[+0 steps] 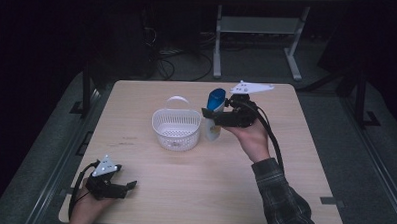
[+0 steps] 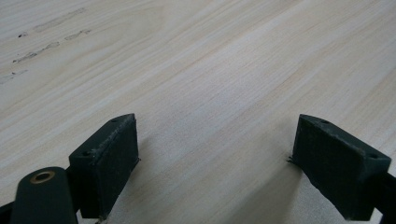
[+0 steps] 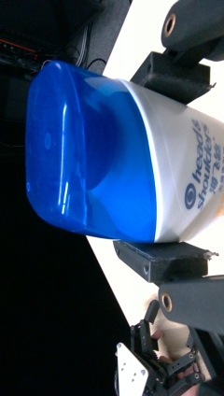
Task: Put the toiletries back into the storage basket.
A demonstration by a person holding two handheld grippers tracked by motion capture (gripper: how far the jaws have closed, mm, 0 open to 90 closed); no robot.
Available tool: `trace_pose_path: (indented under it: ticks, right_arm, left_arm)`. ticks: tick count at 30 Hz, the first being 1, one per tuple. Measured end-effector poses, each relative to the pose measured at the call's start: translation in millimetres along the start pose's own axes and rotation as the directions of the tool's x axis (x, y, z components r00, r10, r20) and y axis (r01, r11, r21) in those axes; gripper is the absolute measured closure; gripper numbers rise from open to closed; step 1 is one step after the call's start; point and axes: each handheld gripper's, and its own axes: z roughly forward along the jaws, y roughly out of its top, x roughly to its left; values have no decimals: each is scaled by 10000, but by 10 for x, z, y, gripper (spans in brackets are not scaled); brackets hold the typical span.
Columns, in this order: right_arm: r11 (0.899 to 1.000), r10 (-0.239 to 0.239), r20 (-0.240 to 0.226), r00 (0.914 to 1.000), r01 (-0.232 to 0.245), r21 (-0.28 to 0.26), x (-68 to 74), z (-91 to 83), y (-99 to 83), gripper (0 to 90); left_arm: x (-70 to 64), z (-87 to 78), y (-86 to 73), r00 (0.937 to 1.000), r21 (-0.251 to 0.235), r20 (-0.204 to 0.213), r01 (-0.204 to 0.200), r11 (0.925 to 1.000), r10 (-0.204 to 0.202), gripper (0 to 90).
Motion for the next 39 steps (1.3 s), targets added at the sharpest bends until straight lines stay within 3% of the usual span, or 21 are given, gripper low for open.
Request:
trace_pose_path:
  ticks: [20,39]
  right_arm:
    - [9994,-285,-348,9990,277,-214,132,287,297,332]
    - [9993,-368,-442,9983,365,-76,165,564,321,331]
  left_arm:
    - [1,-1,2,10000,40,30,-55,10000,55,135]
    - [-1,-1,2,10000,40,45,-87,10000,86,135]
